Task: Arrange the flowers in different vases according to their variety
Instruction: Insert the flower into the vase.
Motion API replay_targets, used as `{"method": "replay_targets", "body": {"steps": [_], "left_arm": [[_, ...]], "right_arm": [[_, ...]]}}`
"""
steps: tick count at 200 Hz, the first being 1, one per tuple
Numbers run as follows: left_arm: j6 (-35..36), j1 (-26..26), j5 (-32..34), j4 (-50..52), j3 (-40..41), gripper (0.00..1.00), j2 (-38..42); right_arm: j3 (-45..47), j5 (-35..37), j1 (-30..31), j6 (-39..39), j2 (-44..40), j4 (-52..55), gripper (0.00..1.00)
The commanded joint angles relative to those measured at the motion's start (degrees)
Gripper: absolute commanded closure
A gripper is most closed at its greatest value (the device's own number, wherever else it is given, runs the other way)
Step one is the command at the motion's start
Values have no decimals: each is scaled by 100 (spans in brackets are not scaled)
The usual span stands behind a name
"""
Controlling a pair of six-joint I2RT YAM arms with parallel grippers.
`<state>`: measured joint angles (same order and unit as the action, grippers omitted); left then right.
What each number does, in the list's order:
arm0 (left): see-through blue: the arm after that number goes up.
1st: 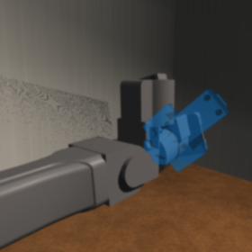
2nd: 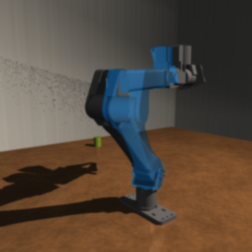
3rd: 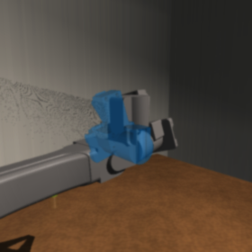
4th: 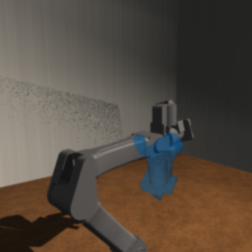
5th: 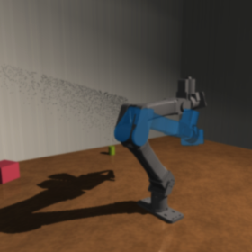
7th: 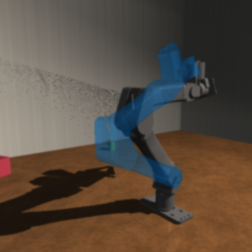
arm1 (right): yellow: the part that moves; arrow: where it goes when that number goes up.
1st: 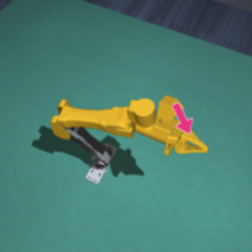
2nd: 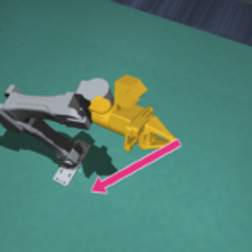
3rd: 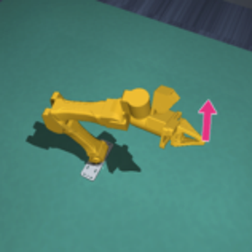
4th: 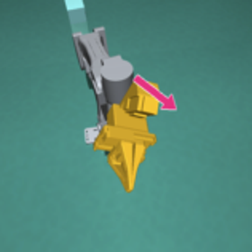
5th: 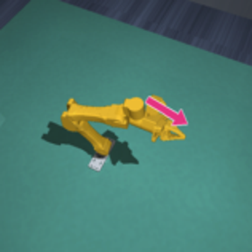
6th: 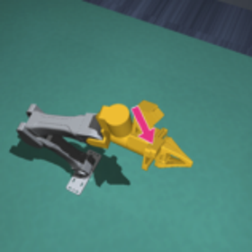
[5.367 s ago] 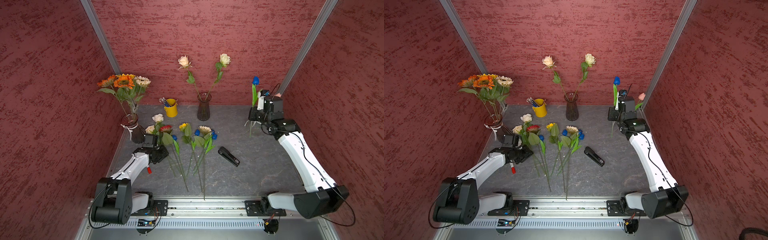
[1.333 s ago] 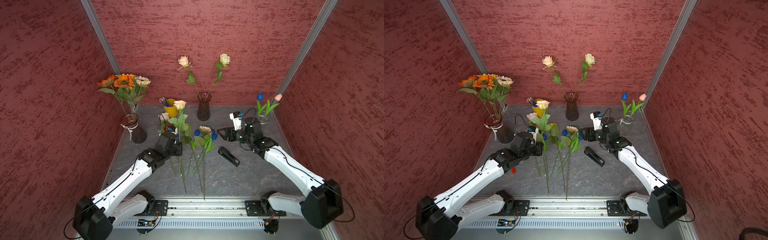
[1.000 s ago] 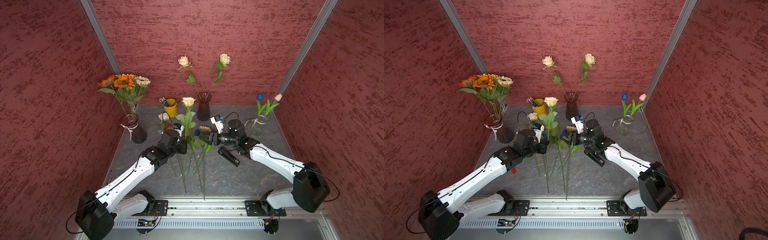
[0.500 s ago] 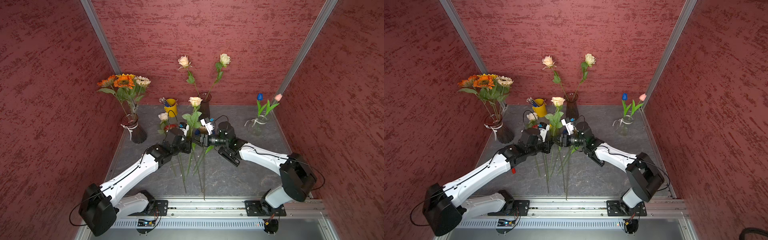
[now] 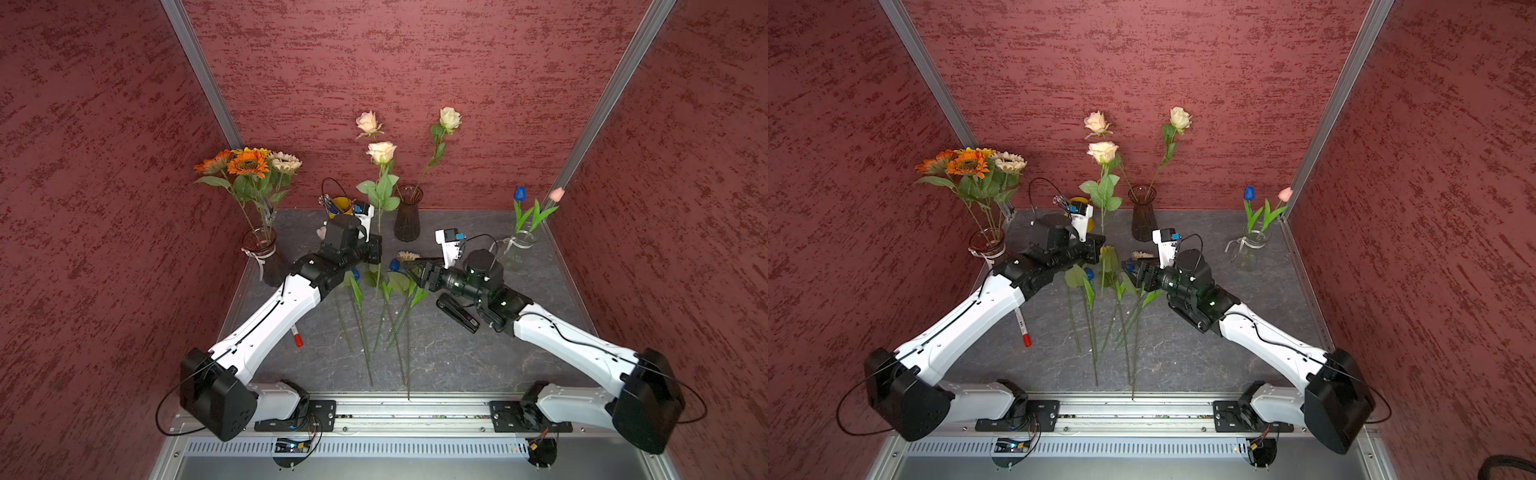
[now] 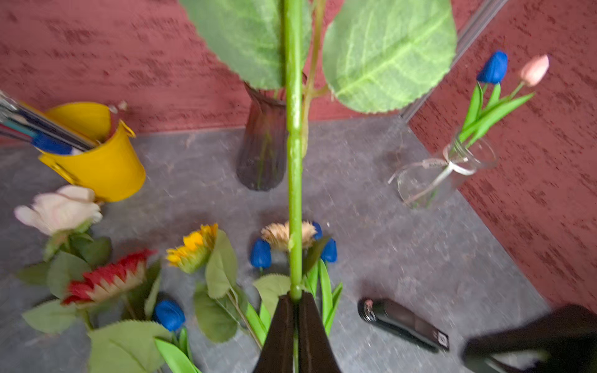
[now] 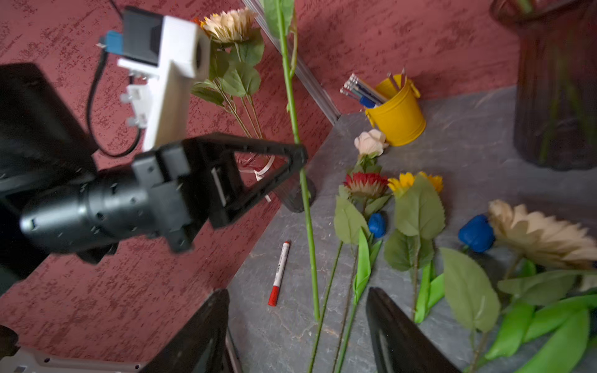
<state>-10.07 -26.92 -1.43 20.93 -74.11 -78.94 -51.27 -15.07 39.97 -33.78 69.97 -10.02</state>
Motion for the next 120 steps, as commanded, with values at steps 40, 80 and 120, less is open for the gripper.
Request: {"method": "replay_targets", "body": {"steps": [40,80,120], "left_arm": [[833,297,-147,-2117,-2167,100,-1780],[870,275,-172,-4006,-3174,100,-2816],[825,231,-151,-4928,-3856,100,-3708]], "right_arm": [[218,466,-4,321,-97,1064,28],[343,619,-37,354,-185,1307,28],[259,626,-114,429,-186,1499,27]]}}
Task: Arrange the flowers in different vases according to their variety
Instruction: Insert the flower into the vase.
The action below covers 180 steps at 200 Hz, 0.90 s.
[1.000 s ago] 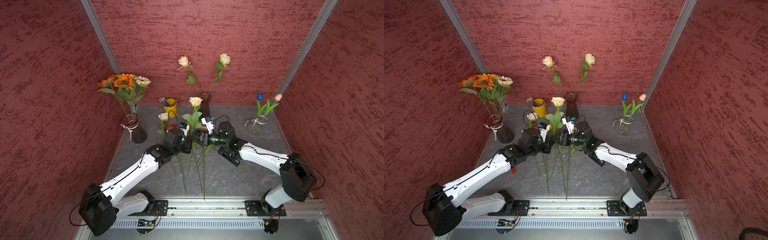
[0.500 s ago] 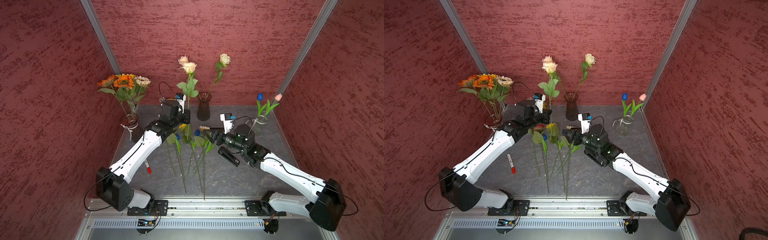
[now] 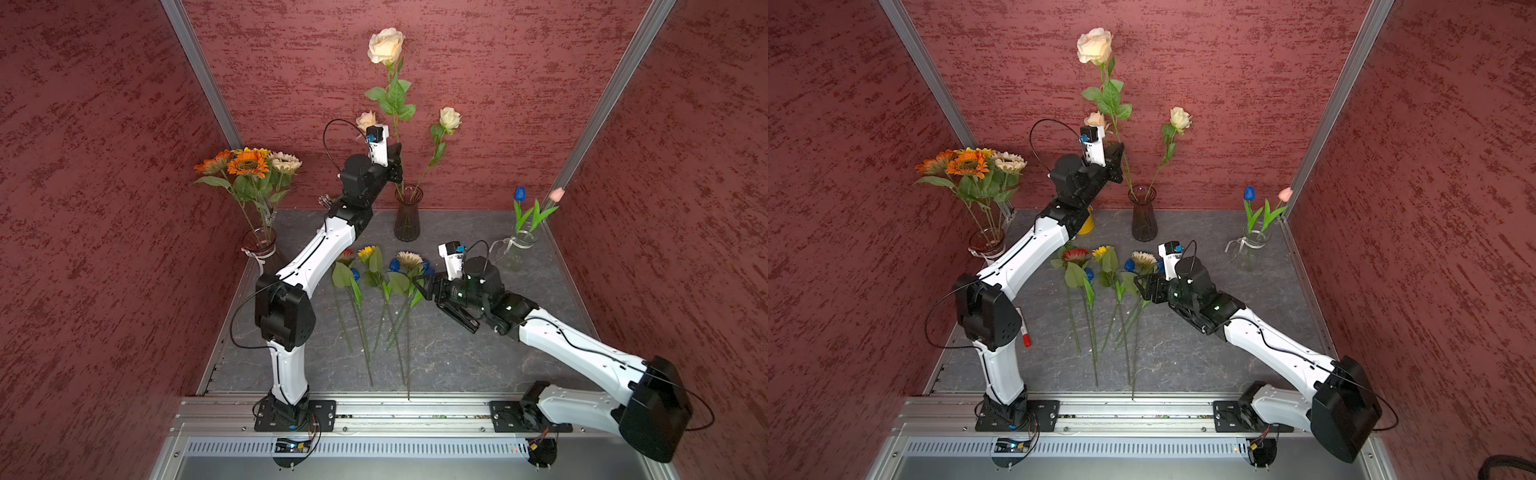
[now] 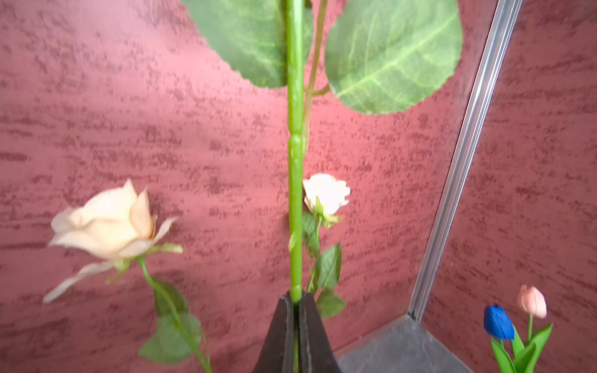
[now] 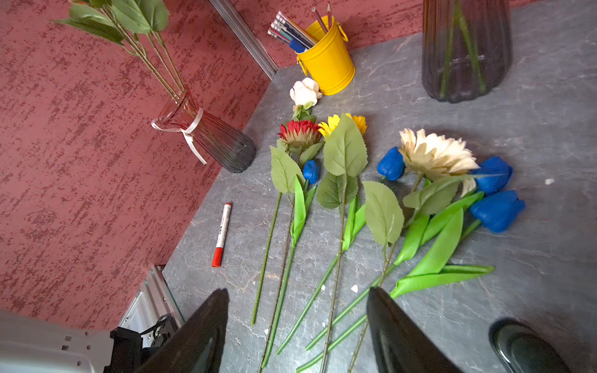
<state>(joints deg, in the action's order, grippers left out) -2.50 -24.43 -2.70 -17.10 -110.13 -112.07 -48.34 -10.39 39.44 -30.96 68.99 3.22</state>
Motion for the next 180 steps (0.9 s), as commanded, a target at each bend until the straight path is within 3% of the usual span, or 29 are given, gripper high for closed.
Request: {"method": "replay_targets", "body": {"steps": [1,25,44,85,87,90,100,107,123,180], "left_arm": [[71,-18,-22,-1166,-259,100,-416],[8,-14,-34,-1574,-453,100,-986],[-110,-17,-25,-1238,-720,100,-1398],[-307,-52,79,-635,-419,100,-1768],[-331,-53,99,-581,-408,98,-1779],[-376,-51,133,-490,-396,87,-1789],[-633,-39,176,-190,-281,44,-1748],[-765,-36,139,-15,-120,33,-1626],[-687,-131,173,-145,606,23,-1113],[-657,-299,513,-22,2726,14,860]], "right_arm": [[-39,155,-60,154,-88,181,27],[-137,193,-81,276,-131,341,28],[-159,293,-102,353,-188,497,28],[-74,416,-163,401,-347,610,28],[-78,411,-164,410,-344,620,28],[-87,419,-165,419,-336,640,28],[-160,437,-165,462,-289,759,27],[-247,494,-157,490,-237,901,27],[-510,720,-160,509,0,1379,27],[-1020,370,-87,180,1206,1834,31]]}}
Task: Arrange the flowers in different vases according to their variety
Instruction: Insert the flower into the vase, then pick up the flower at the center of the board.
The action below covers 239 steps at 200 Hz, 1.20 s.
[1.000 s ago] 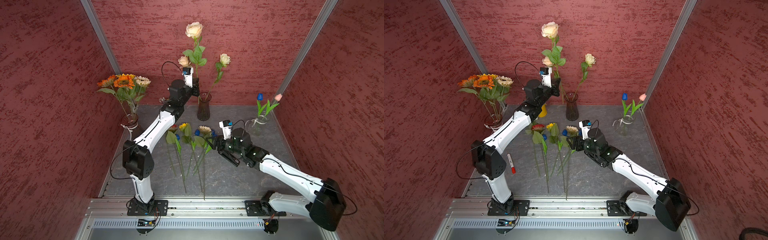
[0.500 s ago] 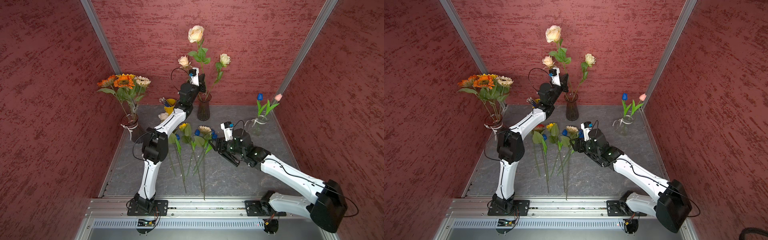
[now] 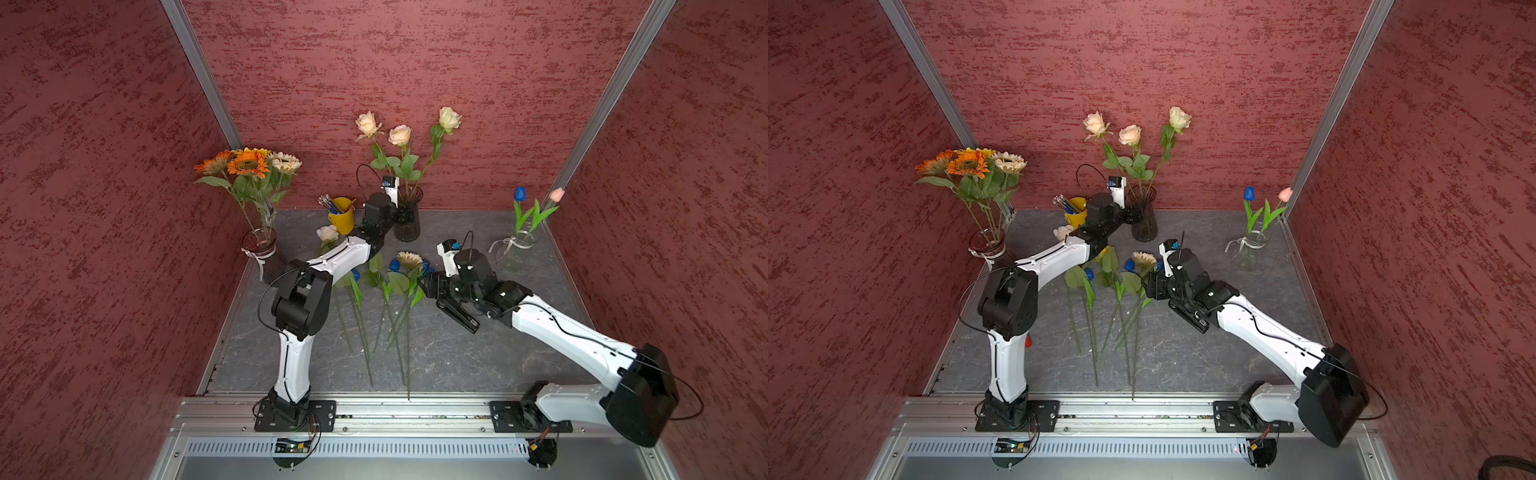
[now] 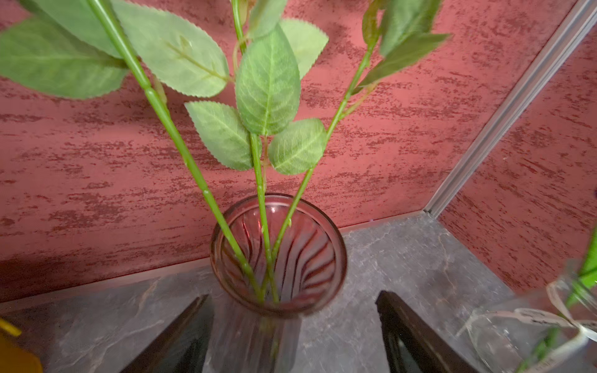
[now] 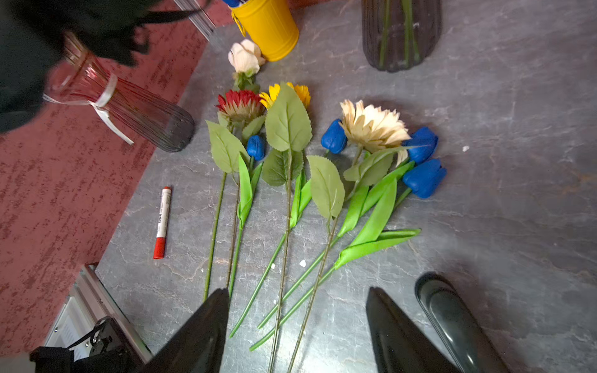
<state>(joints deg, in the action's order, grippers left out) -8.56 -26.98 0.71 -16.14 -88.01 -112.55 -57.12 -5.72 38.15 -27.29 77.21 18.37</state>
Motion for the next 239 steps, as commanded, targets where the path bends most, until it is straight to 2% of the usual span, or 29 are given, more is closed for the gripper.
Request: {"method": "replay_targets", "body": {"steps": [1,51,86,105,136,187,239], "left_arm": [[-55,-48,173,-109,548,14,949],[-206,-114,374,319,2072,13,2364],[-423,-136,491,879,2839,12,3084],[-633,-104,406,1204,3165,12,3418],[-883,-105,-103,1628,3544,11,3818],[-1199,-167,-280,1888,4084,8,4348],[-1447,-226,-477,2101,4287,7,4498]], "right_arm": [[-141,-106,47,-197,401,313,31],[-437,-785,188,-380,1576,86,41],[-529,-935,251,-564,2040,-218,45],[-641,-1039,263,-589,2325,-224,48],[-668,-1128,289,-660,2664,-319,53],[-608,-861,494,-769,2632,21,53],[-379,-857,689,-1073,2577,-15,58]]}}
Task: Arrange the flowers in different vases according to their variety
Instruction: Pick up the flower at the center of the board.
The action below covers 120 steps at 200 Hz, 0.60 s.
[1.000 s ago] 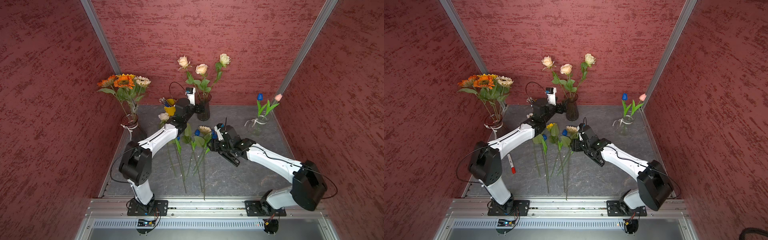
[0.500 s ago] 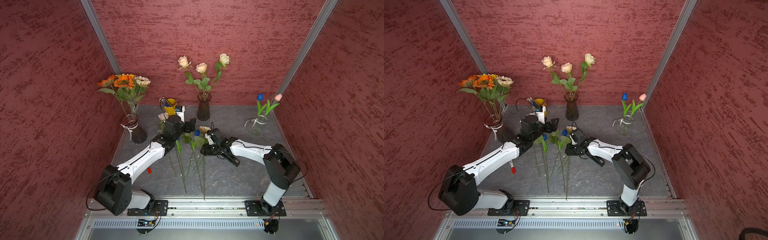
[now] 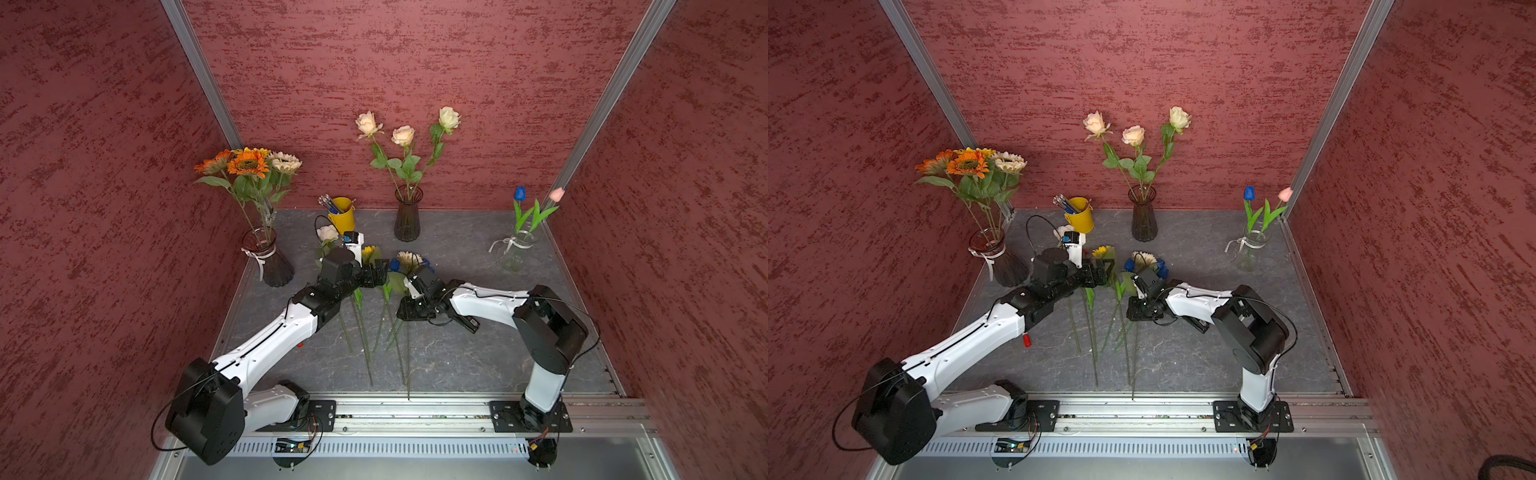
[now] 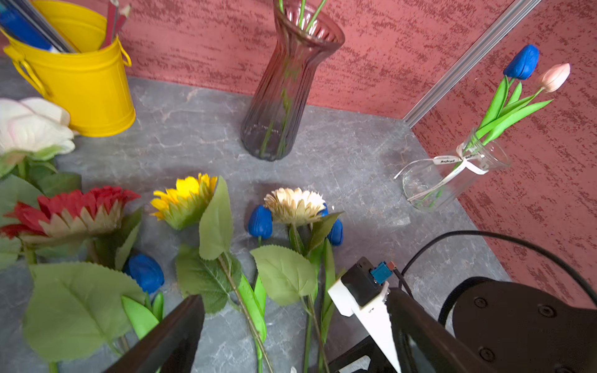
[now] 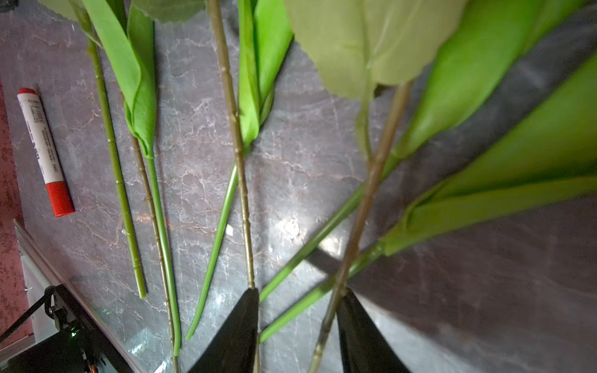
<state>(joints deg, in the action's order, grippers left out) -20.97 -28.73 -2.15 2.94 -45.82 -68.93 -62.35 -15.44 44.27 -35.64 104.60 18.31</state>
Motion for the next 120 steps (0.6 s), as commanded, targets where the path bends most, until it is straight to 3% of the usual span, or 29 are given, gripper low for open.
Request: {"method": "replay_targets", "body": {"steps": [1,47,83,120], "left_arm": [[-214,-52,-194,191,67,6,139],[-512,-122,-376,237,231,6,283],[-621,-181,-392,385,256,6,269],[-689,-269,-403,442,328,7,375]], "right_arm": [[148,118,75,-244,-169,-10,58],[529,164,153,-338,-519,-127,74],[756,67,161,-315,-596,-354,100],[768,116,158,-149,-801,-308,100]]}}
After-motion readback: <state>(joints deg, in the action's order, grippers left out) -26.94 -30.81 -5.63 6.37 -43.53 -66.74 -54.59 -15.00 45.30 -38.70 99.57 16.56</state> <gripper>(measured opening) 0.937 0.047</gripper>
